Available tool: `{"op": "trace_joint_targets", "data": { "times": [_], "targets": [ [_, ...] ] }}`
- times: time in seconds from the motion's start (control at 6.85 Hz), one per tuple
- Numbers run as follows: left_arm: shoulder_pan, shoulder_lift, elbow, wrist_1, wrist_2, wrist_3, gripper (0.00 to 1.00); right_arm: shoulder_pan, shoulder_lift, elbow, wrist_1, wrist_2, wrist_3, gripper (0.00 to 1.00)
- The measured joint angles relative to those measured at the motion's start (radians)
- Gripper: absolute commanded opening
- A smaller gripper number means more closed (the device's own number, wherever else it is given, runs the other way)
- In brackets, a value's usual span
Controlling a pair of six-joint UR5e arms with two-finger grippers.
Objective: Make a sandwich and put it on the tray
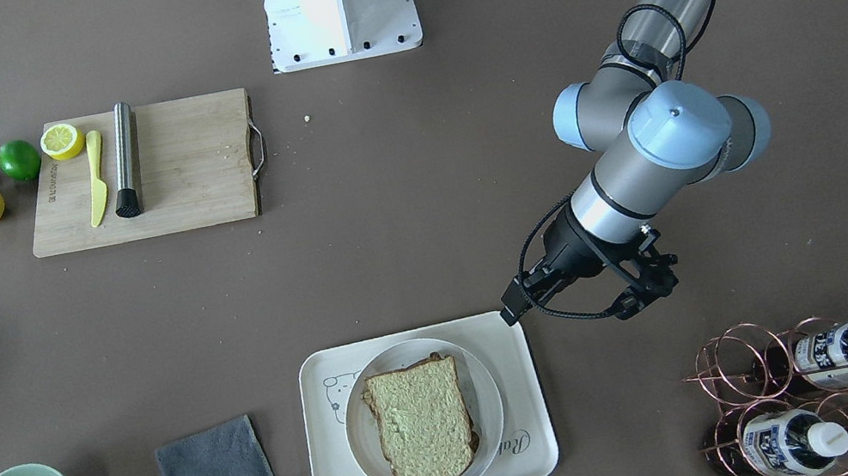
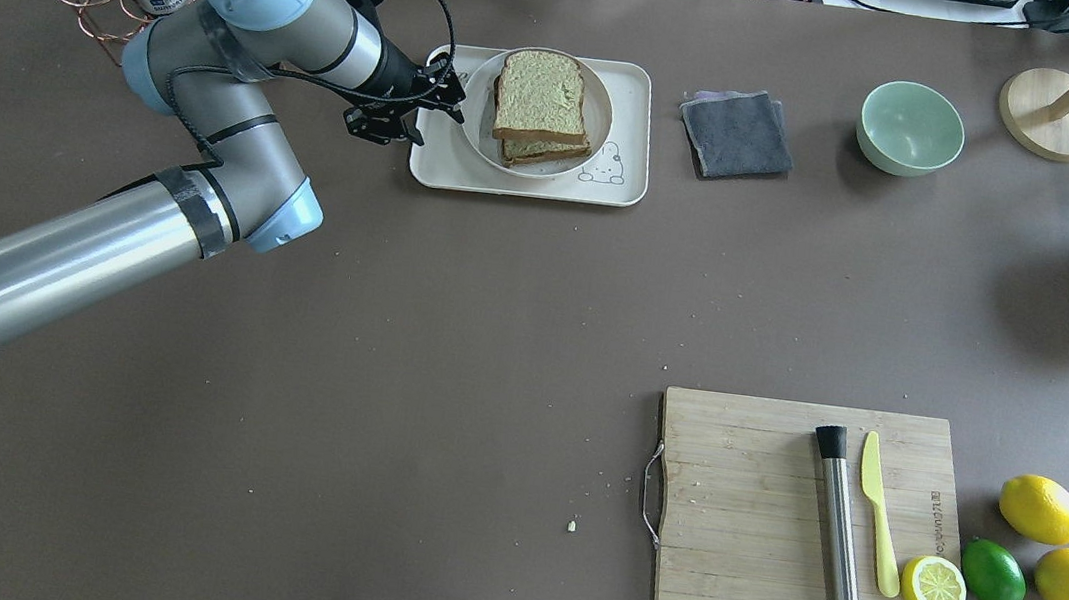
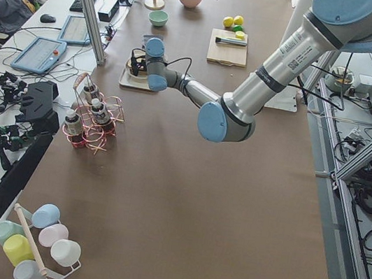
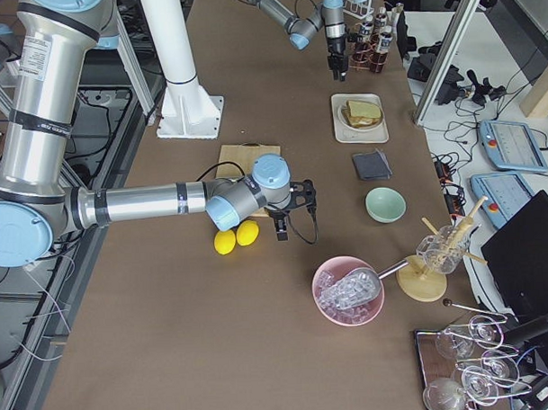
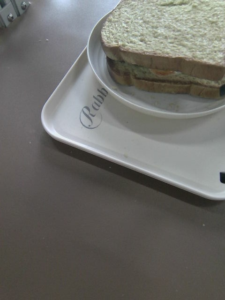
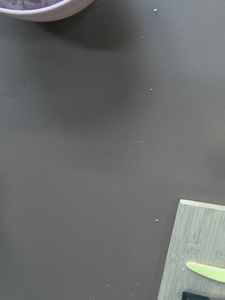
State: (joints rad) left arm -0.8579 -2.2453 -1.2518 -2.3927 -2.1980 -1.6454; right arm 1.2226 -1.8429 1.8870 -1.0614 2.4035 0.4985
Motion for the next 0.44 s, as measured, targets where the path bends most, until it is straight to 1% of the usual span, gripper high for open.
{"op": "trace_joint_targets", "data": {
  "times": [0.29, 0.44],
  "targets": [
    [-0.044, 0.207, -0.282, 0.06, -0.068, 0.057, 0.63, 0.0, 0.0, -0.014, -0.001, -0.003, 0.0, 1.0],
    [-0.064, 0.328, -0.41, 0.092, -0.091, 0.153, 0.63, -0.002, 0.001, -0.022, -0.002, -0.006, -0.001, 1.0]
  ]
}}
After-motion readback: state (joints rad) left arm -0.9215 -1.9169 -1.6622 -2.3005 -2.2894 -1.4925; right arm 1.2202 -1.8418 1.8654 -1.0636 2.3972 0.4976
